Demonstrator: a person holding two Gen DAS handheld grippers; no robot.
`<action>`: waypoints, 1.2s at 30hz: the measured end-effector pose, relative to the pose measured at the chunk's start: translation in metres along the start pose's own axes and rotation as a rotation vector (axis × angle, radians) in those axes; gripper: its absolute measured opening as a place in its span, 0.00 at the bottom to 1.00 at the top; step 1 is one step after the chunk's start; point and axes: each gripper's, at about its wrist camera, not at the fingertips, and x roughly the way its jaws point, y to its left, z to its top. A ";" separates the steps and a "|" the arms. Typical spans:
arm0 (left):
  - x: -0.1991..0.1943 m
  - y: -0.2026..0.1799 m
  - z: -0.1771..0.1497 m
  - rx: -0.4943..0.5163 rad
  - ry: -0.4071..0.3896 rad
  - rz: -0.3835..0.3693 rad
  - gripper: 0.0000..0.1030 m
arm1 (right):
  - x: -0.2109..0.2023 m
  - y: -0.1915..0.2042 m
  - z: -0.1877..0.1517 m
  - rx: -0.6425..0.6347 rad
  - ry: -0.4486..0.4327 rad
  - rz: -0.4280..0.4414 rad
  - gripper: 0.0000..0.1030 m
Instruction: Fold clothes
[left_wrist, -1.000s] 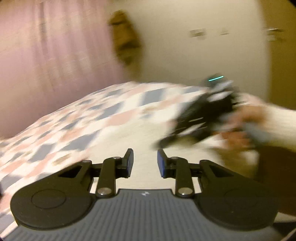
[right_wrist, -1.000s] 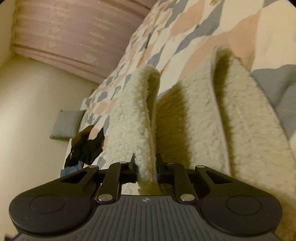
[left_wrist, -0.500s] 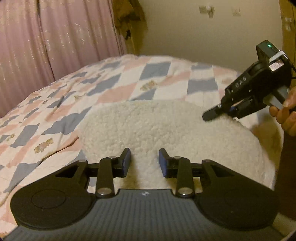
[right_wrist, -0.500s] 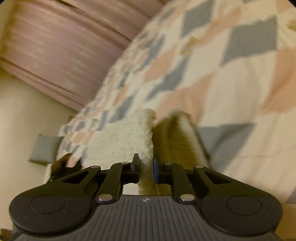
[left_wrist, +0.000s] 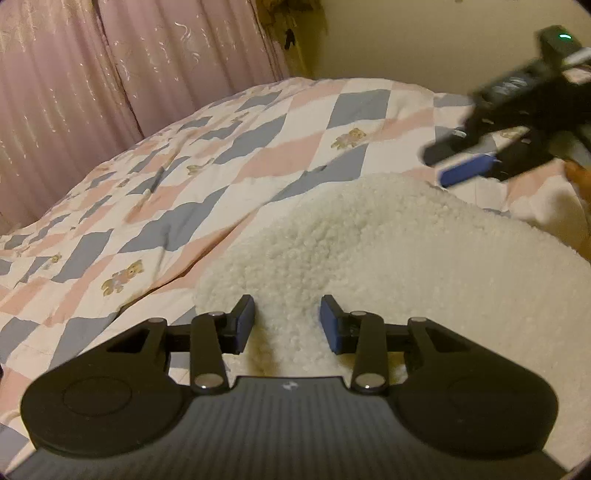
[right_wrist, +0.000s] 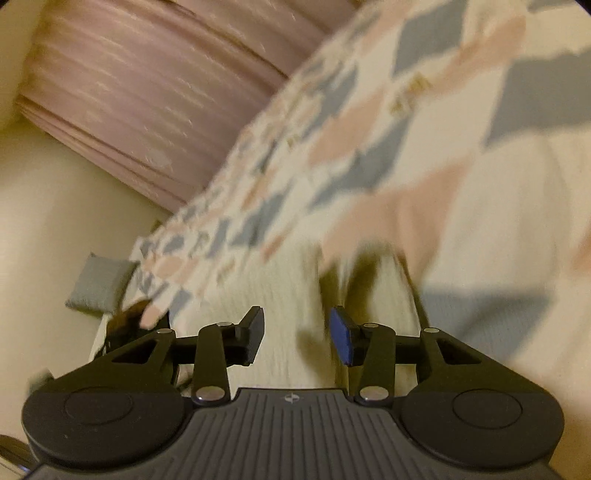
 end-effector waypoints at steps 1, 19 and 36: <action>-0.001 0.002 -0.001 -0.013 -0.001 -0.006 0.32 | 0.007 -0.002 0.007 0.003 -0.003 0.003 0.43; -0.002 -0.023 0.037 0.065 -0.053 -0.100 0.32 | -0.007 0.053 0.026 -0.158 -0.100 -0.039 0.13; 0.022 -0.019 0.046 0.103 -0.005 -0.029 0.33 | 0.041 -0.007 0.003 -0.095 -0.012 -0.307 0.15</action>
